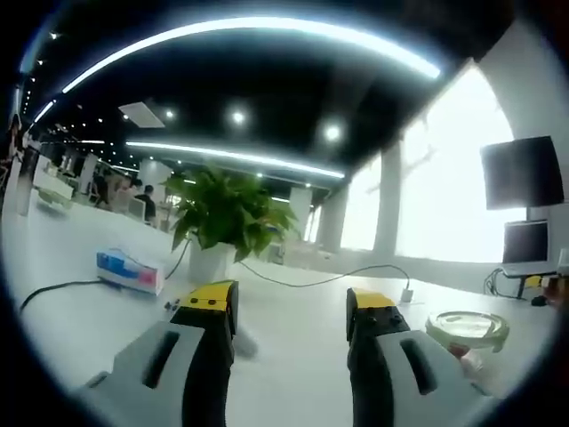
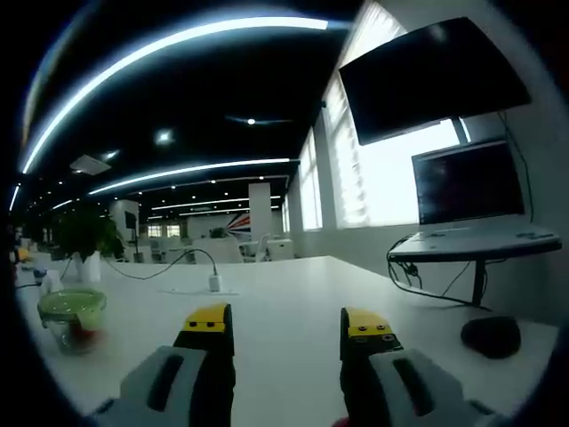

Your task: Open container latches remove lid place lid upside down on tabletop take tomato from container place on tabletop

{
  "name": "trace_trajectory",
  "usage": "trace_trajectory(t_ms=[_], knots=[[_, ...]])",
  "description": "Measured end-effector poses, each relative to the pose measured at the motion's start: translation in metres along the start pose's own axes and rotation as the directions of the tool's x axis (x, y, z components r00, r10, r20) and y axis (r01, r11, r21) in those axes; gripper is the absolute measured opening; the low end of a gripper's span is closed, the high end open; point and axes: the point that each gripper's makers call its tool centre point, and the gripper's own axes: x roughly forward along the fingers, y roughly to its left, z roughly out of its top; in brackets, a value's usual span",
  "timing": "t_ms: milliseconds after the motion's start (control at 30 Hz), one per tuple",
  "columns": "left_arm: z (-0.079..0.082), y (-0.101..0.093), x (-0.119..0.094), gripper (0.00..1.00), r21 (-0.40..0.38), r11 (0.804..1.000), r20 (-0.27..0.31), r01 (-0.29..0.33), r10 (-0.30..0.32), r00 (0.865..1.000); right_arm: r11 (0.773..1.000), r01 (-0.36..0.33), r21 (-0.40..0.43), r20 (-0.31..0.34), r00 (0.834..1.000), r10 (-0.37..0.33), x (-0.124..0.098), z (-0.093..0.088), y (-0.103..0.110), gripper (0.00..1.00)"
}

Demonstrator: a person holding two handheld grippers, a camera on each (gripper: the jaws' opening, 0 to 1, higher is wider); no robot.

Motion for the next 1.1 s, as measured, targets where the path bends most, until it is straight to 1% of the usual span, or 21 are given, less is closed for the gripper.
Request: trace_trajectory(t_ms=[300,533,600,700,900,967,1100], knots=[[0.01,-0.014,0.006,0.46,0.03,0.998,0.004,0.058,-0.058,0.998,1.0,0.0,-0.003,-0.002,1.0,0.0,-0.001,0.0,0.001,0.43],[0.02,-0.027,0.014,0.46,0.049,0.993,0.01,0.111,-0.111,0.994,1.0,0.002,-0.003,0.004,1.0,-0.002,-0.002,0.002,0.001,0.43],[0.022,-0.029,0.016,0.46,0.05,0.991,0.01,0.127,-0.128,0.992,1.0,0.003,-0.005,0.004,1.0,-0.003,-0.003,0.003,0.001,0.43],[0.025,-0.034,0.018,0.46,0.077,0.985,0.003,0.153,-0.154,0.988,1.0,0.003,-0.007,0.005,1.0,-0.003,-0.004,0.004,0.0,0.43],[0.033,-0.042,0.023,0.46,0.08,0.978,0.002,0.192,-0.192,0.981,1.0,0.006,-0.003,0.004,1.0,-0.006,-0.005,0.003,0.0,0.43],[0.035,-0.047,0.025,0.46,0.09,0.974,0.0,0.208,-0.208,0.978,1.0,0.005,-0.004,0.004,1.0,-0.005,-0.005,0.003,0.001,0.43],[0.04,-0.055,0.028,0.46,0.082,0.967,0.0,0.241,-0.242,0.97,1.0,0.004,-0.005,0.004,1.0,-0.004,-0.006,0.004,0.002,0.43]])
